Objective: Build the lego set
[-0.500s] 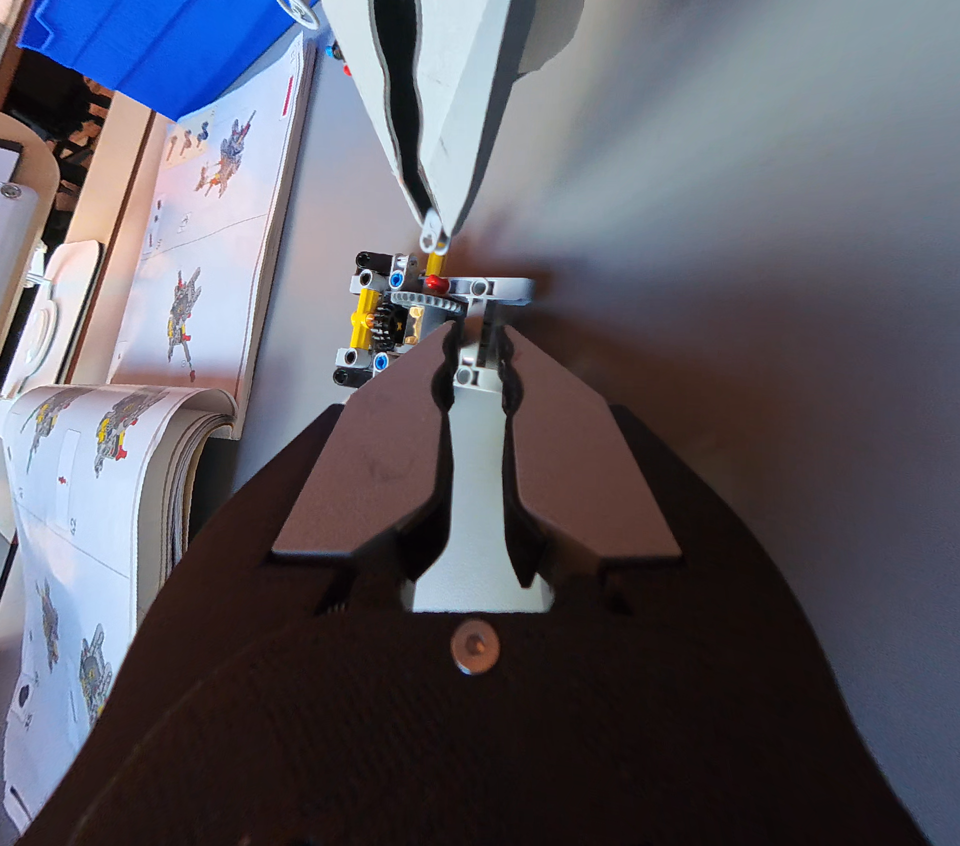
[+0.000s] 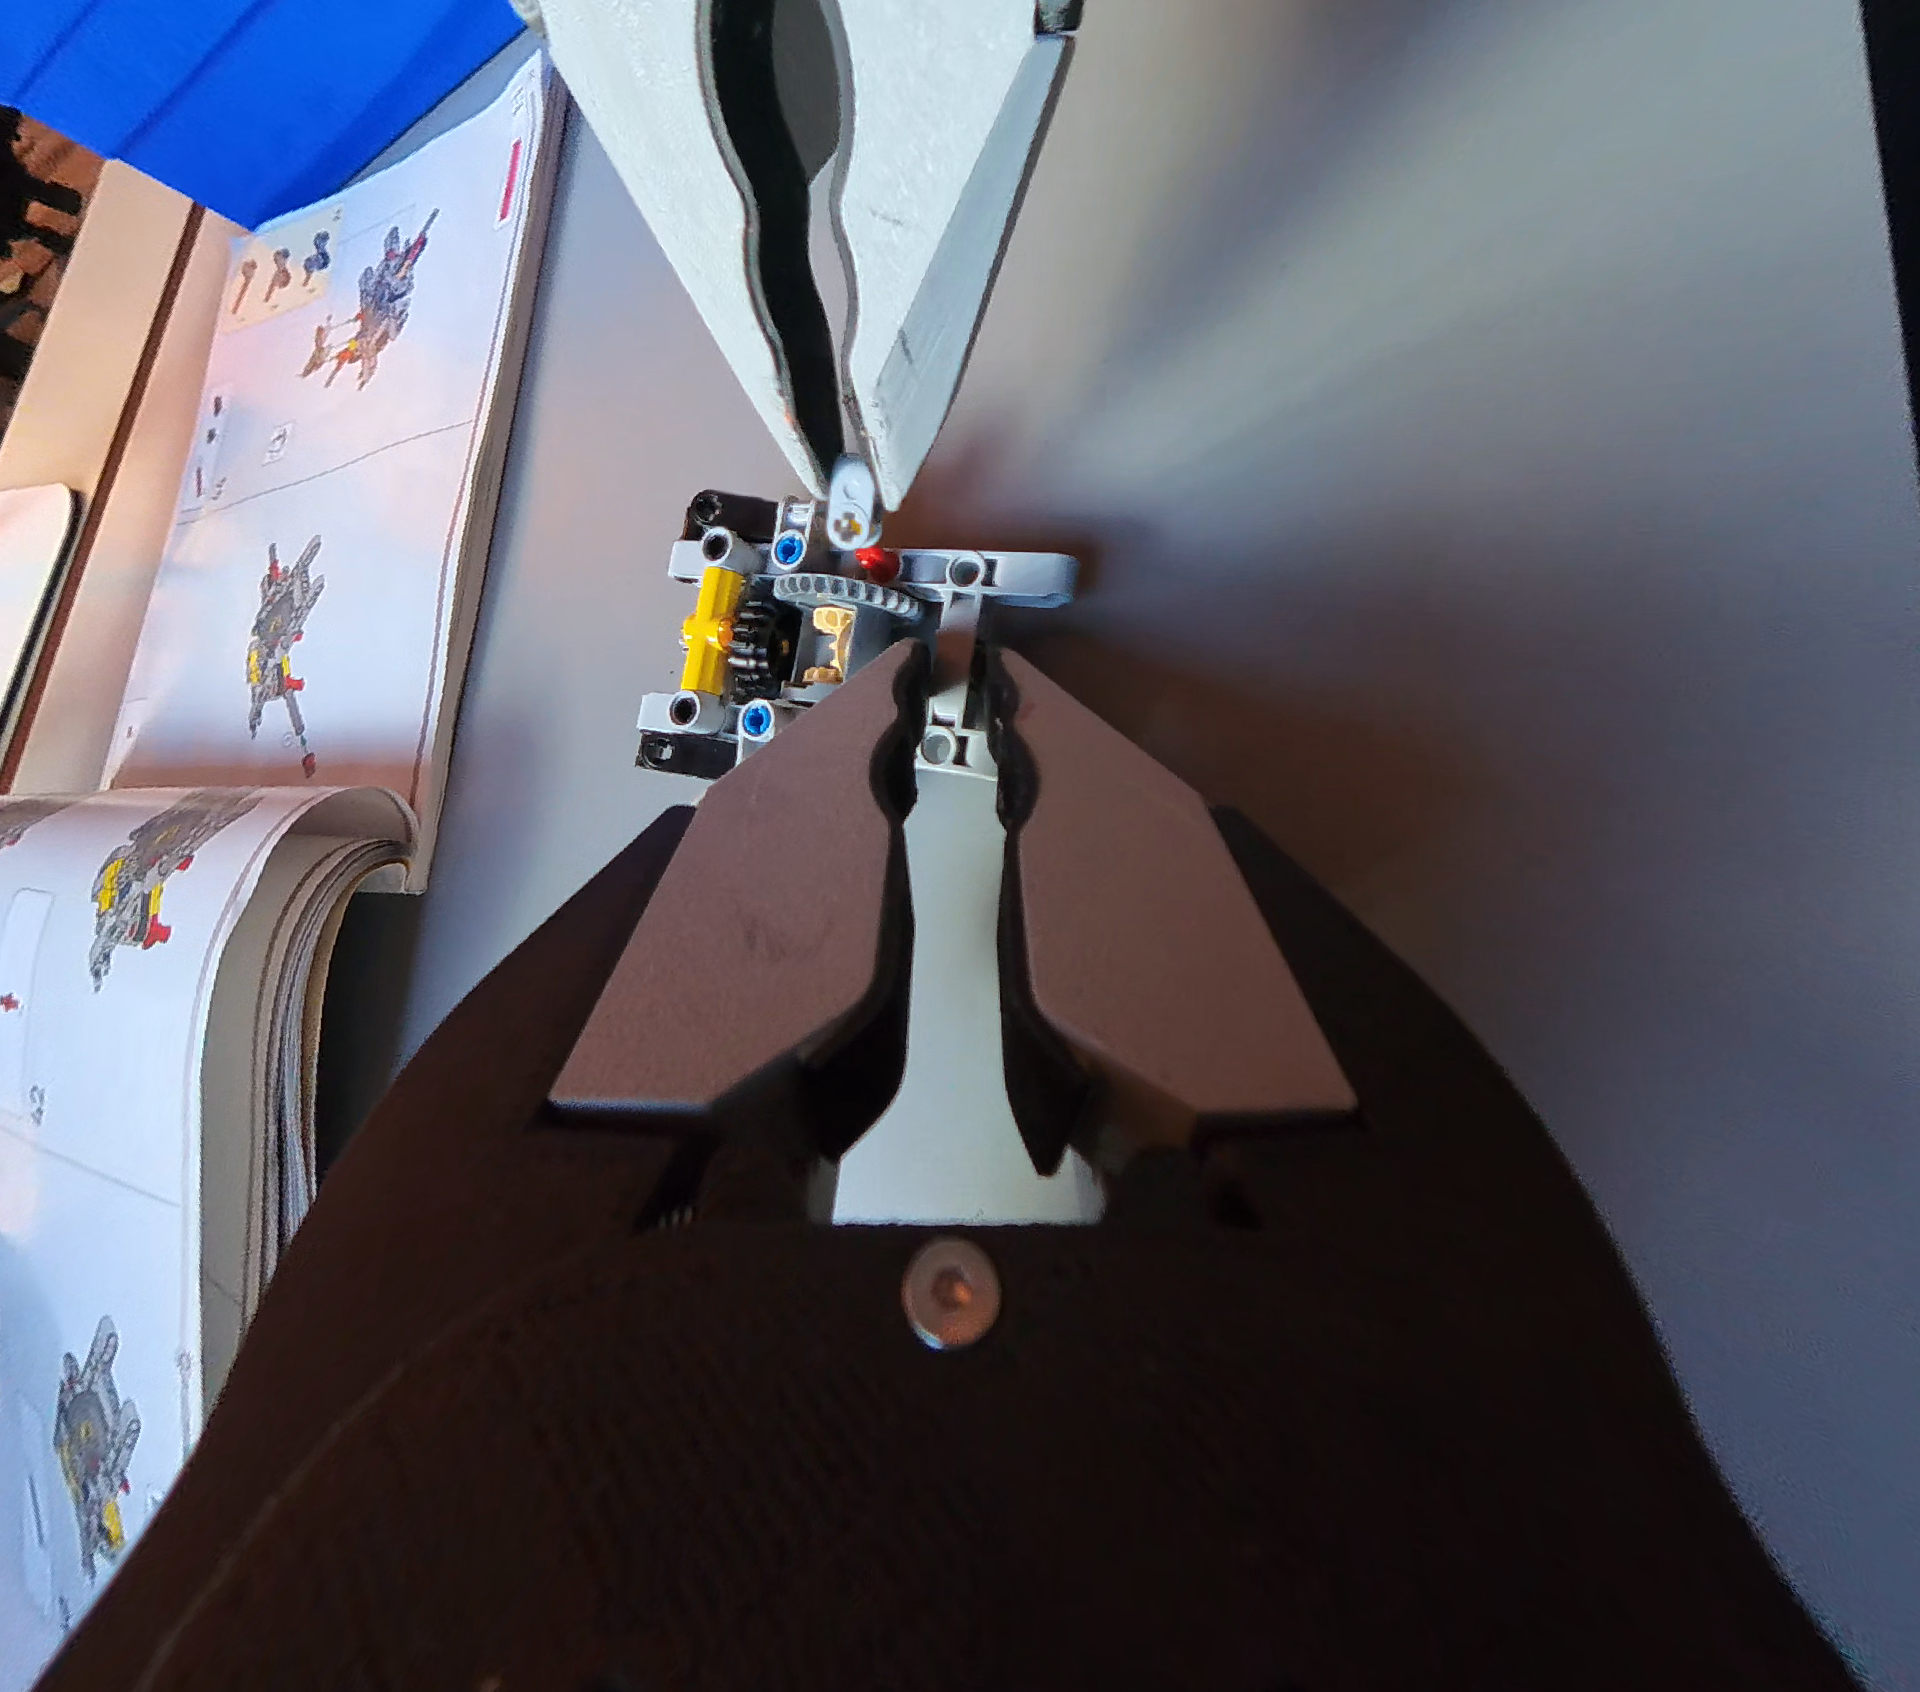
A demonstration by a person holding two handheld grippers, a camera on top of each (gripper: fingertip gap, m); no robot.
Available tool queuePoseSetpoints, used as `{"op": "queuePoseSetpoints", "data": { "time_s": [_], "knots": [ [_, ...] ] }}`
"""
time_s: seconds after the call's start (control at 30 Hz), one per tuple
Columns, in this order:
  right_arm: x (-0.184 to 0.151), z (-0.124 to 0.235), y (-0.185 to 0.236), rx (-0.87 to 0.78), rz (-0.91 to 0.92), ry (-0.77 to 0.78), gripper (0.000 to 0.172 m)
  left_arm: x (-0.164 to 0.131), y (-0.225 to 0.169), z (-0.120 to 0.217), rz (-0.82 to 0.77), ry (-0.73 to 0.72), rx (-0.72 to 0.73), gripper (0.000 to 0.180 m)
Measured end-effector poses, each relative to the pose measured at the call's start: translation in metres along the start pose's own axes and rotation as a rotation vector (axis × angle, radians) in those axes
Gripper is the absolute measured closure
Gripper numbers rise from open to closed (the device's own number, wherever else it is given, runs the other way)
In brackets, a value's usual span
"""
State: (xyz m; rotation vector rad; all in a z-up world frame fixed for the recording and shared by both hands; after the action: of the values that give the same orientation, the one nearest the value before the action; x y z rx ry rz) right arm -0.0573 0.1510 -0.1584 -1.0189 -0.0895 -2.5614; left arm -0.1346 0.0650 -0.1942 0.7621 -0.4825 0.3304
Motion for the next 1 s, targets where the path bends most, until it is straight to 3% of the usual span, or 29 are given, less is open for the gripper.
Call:
{"op": "queuePoseSetpoints", "data": {
  "time_s": [0.77,1.0],
  "knots": [
    [-0.006,-0.005,-0.008,0.128,-0.049,-0.010,0.167,-0.001,0.000,0.001,-0.022,-0.018,-0.013,0.173],
    [-0.005,-0.007,-0.004,0.072,-0.022,0.037,0.167,-0.001,0.000,0.001,-0.017,-0.019,-0.019,0.173]
  ]
}}
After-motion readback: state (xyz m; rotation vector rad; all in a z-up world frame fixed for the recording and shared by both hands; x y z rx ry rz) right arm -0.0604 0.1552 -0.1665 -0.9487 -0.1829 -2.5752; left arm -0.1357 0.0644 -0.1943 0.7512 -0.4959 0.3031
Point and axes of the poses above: each gripper's, where its closed fingertips meet, z back along the fingers, x out of its top, y = z × x across the jaws, the point moved 8 cm from there along z, back along the fingers, and after that the axes turned 15 degrees about -z, right-handed, at the moved point
